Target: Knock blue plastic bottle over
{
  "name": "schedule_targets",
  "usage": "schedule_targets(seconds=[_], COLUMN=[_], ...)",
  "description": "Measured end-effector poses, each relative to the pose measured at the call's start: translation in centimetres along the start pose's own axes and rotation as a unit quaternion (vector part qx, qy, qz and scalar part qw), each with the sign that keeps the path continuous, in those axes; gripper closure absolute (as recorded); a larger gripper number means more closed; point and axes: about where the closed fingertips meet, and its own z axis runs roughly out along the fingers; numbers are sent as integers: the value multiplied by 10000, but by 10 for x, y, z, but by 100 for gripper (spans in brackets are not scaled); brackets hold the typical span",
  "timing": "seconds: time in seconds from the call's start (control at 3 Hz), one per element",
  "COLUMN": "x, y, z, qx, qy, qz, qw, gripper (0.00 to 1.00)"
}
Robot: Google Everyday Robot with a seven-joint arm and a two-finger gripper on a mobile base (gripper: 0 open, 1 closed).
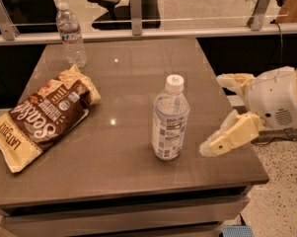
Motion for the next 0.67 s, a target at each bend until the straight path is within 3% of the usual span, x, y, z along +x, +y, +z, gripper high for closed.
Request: schedule_targets(seconds=[0.33, 0.67], x=[-19, -36], y=[-2, 1], z=[26, 45], qx=[-191, -301], qy=[-795, -1289], qz=[253, 440], qw=[9963, 9902], gripper=[0, 0])
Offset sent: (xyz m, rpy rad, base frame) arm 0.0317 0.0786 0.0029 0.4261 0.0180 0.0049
